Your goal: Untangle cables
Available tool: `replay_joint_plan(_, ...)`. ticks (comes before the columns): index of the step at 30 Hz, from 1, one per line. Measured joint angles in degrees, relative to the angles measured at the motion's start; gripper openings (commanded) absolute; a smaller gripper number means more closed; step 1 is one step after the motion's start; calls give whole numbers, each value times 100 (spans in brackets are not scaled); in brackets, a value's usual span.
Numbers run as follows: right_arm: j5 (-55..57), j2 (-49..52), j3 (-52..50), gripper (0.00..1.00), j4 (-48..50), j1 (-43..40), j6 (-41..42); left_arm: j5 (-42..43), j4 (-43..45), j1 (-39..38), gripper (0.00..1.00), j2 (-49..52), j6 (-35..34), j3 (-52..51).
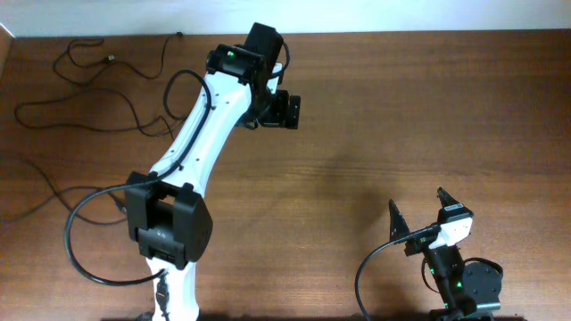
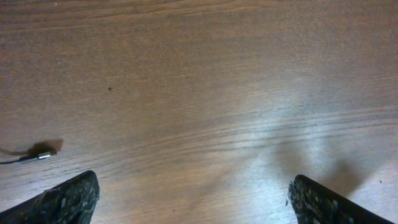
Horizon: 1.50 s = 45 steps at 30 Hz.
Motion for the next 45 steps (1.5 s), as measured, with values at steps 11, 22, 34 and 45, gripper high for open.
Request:
replay_joint_plan(11, 0, 0, 0, 98, 4, -2, -2, -619, 402, -4, 99, -2988, 2, -1700)
replay_joint_plan(22, 2, -7, 0, 98, 4, 0, 0, -920, 907, -4, 99, -6212, 2, -5049)
replay_joint_plan(34, 2, -7, 0, 98, 4, 0, 0, -1255, 966, 85, 99, -8592, 2, -6249)
replay_joint_plan(45, 0, -7, 0, 98, 4, 0, -2, -695, 1641, 1228, 99, -9492, 492, -7014)
